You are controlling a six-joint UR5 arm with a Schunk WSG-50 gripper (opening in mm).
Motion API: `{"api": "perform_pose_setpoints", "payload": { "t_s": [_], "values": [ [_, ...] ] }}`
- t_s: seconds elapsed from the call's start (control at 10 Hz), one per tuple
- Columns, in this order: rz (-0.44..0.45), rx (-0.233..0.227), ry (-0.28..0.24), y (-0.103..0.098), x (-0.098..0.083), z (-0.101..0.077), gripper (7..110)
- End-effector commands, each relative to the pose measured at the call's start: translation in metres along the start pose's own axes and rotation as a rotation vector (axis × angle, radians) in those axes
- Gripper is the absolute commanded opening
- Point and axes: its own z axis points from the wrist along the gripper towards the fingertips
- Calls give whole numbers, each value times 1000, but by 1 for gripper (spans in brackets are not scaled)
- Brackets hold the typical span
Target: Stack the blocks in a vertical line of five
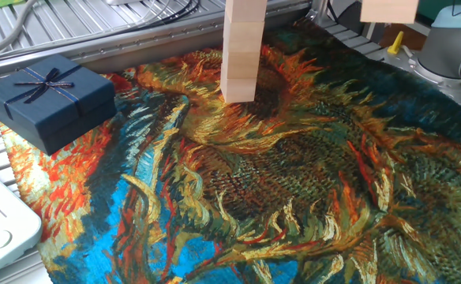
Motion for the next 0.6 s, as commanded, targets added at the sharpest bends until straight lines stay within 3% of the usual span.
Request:
{"api": "perform_pose_setpoints", "payload": {
  "t_s": [0.0,0.2,0.4,0.5],
  "values": [
    [-156,-7,51,-33,14,-4,7],
    [-206,5,51,-75,20,-10,7],
    [-248,33,84,-122,35,-34,7],
    [-296,86,123,-151,47,-49,7]
  ]
}}
